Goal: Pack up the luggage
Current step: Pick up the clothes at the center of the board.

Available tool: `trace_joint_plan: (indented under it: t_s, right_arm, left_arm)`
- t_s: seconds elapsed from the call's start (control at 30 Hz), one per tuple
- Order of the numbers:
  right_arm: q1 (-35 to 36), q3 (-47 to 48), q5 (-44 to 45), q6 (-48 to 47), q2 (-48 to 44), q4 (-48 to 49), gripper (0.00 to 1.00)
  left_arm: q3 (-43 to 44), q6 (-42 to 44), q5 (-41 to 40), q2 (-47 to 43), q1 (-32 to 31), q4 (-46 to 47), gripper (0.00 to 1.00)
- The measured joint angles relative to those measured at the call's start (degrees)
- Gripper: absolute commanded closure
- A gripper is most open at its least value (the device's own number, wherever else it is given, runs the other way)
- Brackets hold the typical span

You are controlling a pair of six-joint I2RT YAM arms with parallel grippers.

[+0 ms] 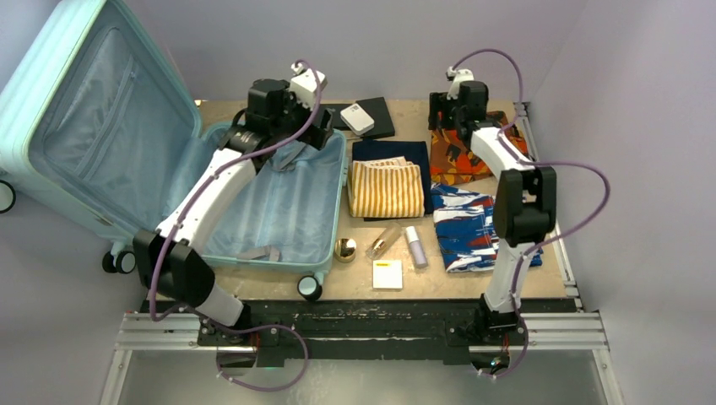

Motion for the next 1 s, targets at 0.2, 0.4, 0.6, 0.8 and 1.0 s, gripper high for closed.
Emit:
trace_joint_plan:
  t_s: [0.2,0.4,0.6,0.8,1.0]
  right_arm:
    - [2.58,7.5,4.83,1.99,10.4,-2.01,0.2]
    - [3.45,10.29,8.11,3.67,16.96,-4.46,0.25]
    - [3.41,11.26,8.94,3.91,19.28,-5.6,0.27]
    - [3.41,11.32,9.81,4.11,19.28,-5.68,0.27]
    - [3.41,11.34,9.99,4.11,19.45,-5.79,0.27]
  left_arm:
    - [3.65,-3.52,-1.38,6.03,-3.74,3.78,0.01]
    - [4.52,-4.94,-1.36,8.94,-8.2,6.4,0.01]
    - [5.55,-6.88,-1.36,11.85,-12.92,7.65,0.01]
    - [5.81,-7.87,-2.01,13.68,-16.79,7.93,0.01]
    - [5.79,-8.39,-2.73,14.95,-19.5,8.11,0.01]
